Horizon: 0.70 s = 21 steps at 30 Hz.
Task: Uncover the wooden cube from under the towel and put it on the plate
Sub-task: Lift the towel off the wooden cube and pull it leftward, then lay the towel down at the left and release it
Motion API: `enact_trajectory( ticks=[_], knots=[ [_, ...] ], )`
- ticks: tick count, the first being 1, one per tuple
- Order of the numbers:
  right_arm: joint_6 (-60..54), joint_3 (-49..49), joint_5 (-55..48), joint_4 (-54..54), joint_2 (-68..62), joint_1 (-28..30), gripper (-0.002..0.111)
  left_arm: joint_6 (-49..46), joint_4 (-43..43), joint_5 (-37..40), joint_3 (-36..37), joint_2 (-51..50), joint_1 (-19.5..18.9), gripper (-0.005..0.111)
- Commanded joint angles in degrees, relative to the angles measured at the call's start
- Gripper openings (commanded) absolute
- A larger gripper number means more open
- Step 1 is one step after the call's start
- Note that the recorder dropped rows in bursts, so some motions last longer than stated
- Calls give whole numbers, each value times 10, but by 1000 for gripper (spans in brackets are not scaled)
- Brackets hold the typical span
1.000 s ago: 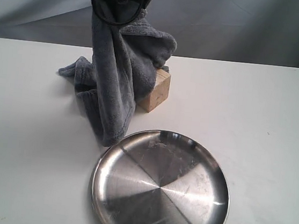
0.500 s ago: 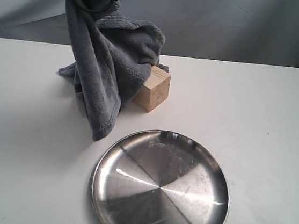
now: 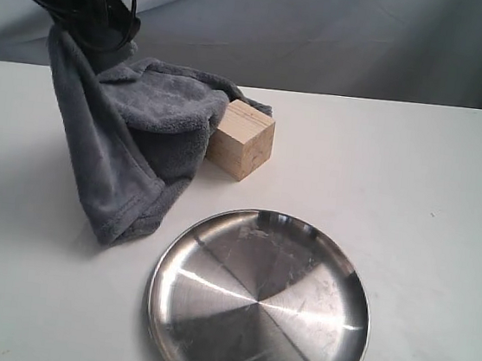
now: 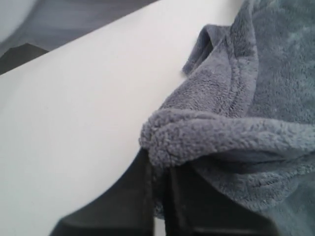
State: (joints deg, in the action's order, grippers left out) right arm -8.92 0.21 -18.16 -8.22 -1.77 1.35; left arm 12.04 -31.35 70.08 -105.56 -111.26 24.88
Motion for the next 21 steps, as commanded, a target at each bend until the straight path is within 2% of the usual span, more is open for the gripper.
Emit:
enact_trajectory(
  ticks=[1,8,13,15,21],
  knots=[
    [0,-2,2,5,-1,-2,0,16,-5,-2,34,6,-9,0],
    [0,-2,2,1,-1,-2,0,19,-9,-13,97,6,-38,0],
    [0,-2,2,1,-1,-2,0,29,-9,-27,181,6,-97,0],
    [0,-2,2,1,-1,-2,0,29,-8,-24,215,9,-108,0],
    [0,-2,2,1,-1,-2,0,46,-18,-73,334,59,-109,0]
  ],
)
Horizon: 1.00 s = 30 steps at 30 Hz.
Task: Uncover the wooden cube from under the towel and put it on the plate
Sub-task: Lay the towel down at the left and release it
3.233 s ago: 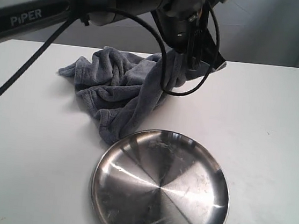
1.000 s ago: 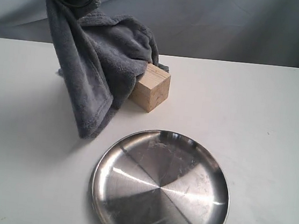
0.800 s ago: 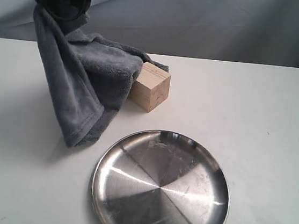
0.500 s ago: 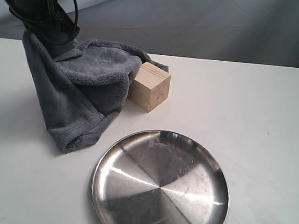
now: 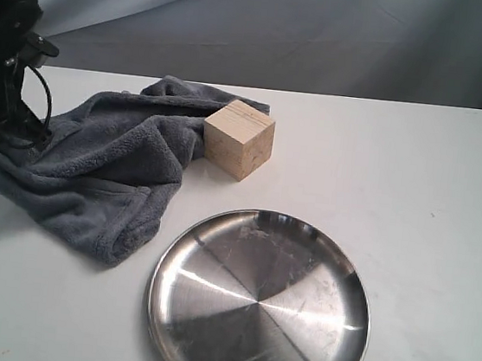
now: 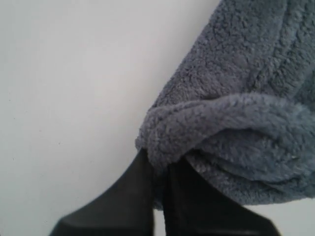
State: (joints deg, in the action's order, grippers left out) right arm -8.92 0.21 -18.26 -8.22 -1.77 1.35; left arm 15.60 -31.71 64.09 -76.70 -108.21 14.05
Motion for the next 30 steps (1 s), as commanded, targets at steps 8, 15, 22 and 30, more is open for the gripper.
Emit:
enact_trajectory(
  ticks=[8,15,22,30],
  knots=[
    [0,-2,3,1,-1,-2,0,13,-31,-53,118,35,-1,0],
    [0,-2,3,1,-1,-2,0,11,-30,-69,121,35,-1,0],
    [0,-2,3,1,-1,-2,0,-10,1,-89,121,35,-1,10],
    [0,-2,3,1,-1,-2,0,-29,19,-123,121,35,-1,57]
  ],
)
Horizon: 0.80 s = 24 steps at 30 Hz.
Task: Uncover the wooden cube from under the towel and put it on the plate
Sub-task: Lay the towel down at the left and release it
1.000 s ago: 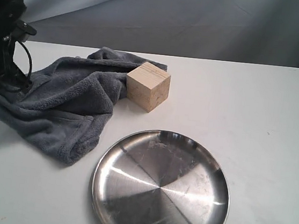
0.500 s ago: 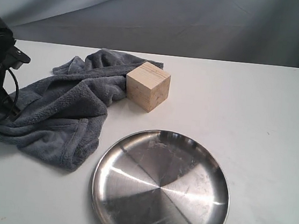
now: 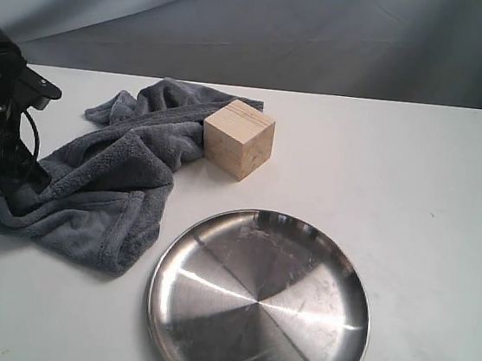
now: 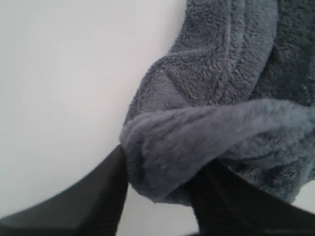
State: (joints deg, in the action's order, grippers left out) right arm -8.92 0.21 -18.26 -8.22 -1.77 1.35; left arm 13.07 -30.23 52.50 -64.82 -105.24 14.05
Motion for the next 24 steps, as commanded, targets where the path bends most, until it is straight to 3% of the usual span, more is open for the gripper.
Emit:
enact_trajectory(
  ticks=[1,6,9,20,24],
  knots=[
    [0,-2,3,1,-1,-2,0,-3,0,-5,3,5,-1,63],
    [0,-2,3,0,-1,-2,0,-1,-3,-2,3,6,-1,84],
    [0,-2,3,0,-1,-2,0,1,-3,17,1,6,-1,90],
    [0,-2,3,0,-1,-2,0,-1,24,31,-1,22,2,88],
    [0,-2,3,0,-1,-2,0,10,29,27,-1,34,2,73]
  ],
)
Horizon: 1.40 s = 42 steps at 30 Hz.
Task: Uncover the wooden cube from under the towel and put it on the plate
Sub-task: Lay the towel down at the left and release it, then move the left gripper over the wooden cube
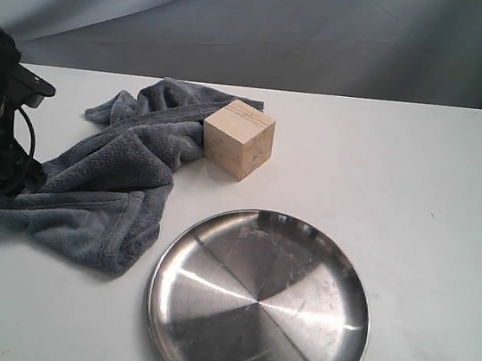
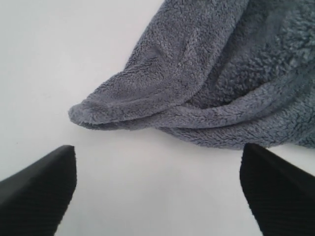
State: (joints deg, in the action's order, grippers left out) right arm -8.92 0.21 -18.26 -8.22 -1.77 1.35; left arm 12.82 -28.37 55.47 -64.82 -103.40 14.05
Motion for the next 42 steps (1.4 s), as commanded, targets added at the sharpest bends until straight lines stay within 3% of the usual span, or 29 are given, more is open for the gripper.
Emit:
enact_trajectory(
  ticks=[1,10,17,27,30,36,42],
  knots=[
    [0,-2,3,0,-1,-2,0,21,13,-6,-1,20,2,67],
    [0,-2,3,0,-1,-2,0,21,39,18,-1,51,2,0],
    [0,-2,3,0,-1,-2,0,-10,107,37,-31,65,2,0],
    [0,-2,3,0,-1,-2,0,-115,284,64,-98,65,3,0],
    [0,-2,3,0,-1,-2,0,-133,292,70,-110,65,25,0],
    [0,-2,3,0,-1,-2,0,-133,273,83,-148,44,112,0],
    [0,-2,3,0,-1,-2,0,-128,274,145,-235,-38,185,0]
  ],
)
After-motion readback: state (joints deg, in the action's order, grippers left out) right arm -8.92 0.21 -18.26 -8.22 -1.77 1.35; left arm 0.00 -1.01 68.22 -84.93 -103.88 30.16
